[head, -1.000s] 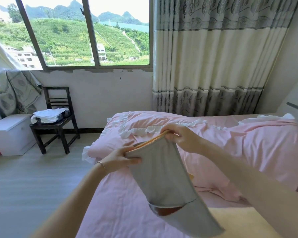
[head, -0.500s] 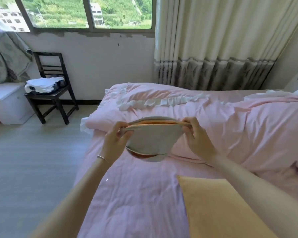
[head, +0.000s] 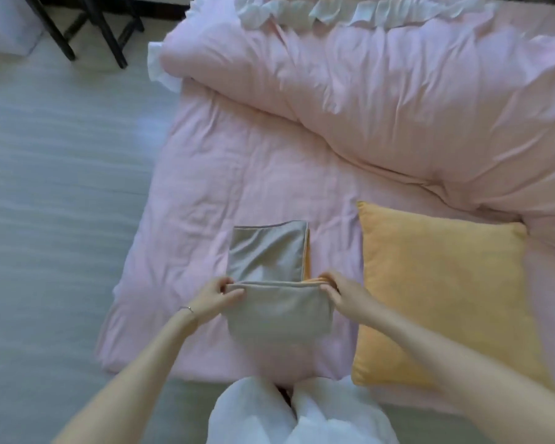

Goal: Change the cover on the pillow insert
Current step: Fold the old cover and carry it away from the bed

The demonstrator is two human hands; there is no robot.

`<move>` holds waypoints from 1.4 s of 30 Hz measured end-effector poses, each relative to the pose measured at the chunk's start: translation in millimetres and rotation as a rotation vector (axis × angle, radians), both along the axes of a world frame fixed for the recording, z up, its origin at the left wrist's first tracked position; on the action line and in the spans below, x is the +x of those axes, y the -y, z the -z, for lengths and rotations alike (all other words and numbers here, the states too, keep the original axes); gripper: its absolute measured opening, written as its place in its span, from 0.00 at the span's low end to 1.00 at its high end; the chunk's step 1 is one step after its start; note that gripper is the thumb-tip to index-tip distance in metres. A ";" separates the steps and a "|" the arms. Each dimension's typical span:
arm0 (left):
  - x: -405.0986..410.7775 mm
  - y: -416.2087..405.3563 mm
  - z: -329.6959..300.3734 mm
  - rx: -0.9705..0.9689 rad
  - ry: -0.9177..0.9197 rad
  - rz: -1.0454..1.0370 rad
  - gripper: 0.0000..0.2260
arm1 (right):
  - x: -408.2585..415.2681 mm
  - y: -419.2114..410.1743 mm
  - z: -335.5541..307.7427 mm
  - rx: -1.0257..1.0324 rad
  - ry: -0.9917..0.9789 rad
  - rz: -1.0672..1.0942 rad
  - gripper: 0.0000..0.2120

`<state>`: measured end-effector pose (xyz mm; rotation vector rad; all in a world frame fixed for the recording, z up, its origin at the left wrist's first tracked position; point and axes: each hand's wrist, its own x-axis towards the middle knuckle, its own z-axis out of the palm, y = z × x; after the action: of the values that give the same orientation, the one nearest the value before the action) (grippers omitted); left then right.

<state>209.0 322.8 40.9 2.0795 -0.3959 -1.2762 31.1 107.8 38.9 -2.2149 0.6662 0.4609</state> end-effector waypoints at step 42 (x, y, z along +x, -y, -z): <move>-122.2 -146.1 -115.5 0.166 1.175 -0.760 0.22 | 31.6 -115.3 -121.9 0.206 0.598 0.266 0.05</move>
<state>86.8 468.9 156.4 2.5403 0.0592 0.4320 62.7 223.2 160.8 -1.8906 0.5423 -0.2558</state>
